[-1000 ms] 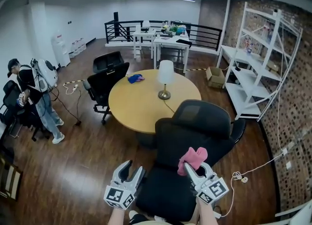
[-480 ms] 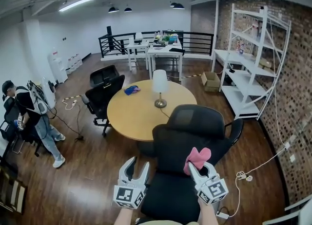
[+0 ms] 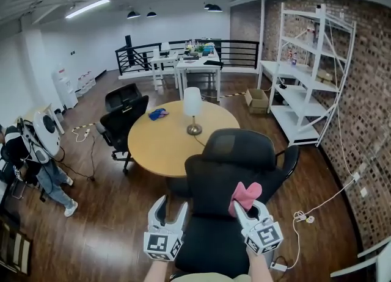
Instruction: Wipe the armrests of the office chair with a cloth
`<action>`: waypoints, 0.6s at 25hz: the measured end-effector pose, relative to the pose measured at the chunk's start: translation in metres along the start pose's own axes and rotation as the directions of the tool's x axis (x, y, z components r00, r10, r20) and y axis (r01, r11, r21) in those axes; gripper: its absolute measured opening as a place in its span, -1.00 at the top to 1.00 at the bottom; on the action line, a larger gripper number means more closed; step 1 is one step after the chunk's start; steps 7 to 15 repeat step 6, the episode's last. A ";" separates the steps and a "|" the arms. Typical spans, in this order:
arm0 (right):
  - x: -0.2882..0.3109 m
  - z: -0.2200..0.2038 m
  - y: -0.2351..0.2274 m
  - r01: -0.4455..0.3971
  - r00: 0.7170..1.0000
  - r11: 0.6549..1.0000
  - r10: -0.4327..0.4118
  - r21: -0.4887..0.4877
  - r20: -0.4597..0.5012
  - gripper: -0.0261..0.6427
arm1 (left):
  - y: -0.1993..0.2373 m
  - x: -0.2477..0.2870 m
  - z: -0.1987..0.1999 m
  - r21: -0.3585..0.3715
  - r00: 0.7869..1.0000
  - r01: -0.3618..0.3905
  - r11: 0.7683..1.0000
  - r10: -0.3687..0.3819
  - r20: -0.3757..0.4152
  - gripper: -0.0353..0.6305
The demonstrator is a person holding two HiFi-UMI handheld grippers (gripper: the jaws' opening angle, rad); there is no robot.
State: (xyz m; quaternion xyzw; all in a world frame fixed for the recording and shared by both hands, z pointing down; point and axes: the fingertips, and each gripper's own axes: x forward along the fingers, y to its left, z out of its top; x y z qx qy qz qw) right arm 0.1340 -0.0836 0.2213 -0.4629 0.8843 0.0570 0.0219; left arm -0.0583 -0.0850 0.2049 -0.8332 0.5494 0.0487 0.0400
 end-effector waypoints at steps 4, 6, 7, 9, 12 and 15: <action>-0.002 -0.003 -0.004 0.004 1.000 1.000 -0.004 0.012 -0.012 0.72 | 0.001 -0.004 -0.010 -0.016 1.000 -0.005 1.000 0.004 -0.014 0.18; -0.004 -0.005 -0.005 0.004 1.000 1.000 -0.004 0.018 -0.021 0.72 | 0.002 -0.006 -0.013 -0.021 1.000 -0.010 1.000 0.010 -0.024 0.18; -0.004 -0.005 -0.005 0.004 1.000 1.000 -0.004 0.018 -0.021 0.72 | 0.002 -0.006 -0.013 -0.021 1.000 -0.010 1.000 0.010 -0.024 0.18; -0.004 -0.005 -0.005 0.004 1.000 1.000 -0.004 0.018 -0.021 0.72 | 0.002 -0.006 -0.013 -0.021 1.000 -0.010 1.000 0.010 -0.024 0.18; -0.004 -0.005 -0.005 0.004 1.000 1.000 -0.004 0.018 -0.021 0.72 | 0.002 -0.006 -0.013 -0.021 1.000 -0.010 1.000 0.010 -0.024 0.18; -0.004 -0.005 -0.005 0.004 1.000 1.000 -0.004 0.018 -0.021 0.72 | 0.002 -0.006 -0.013 -0.021 1.000 -0.010 1.000 0.010 -0.024 0.18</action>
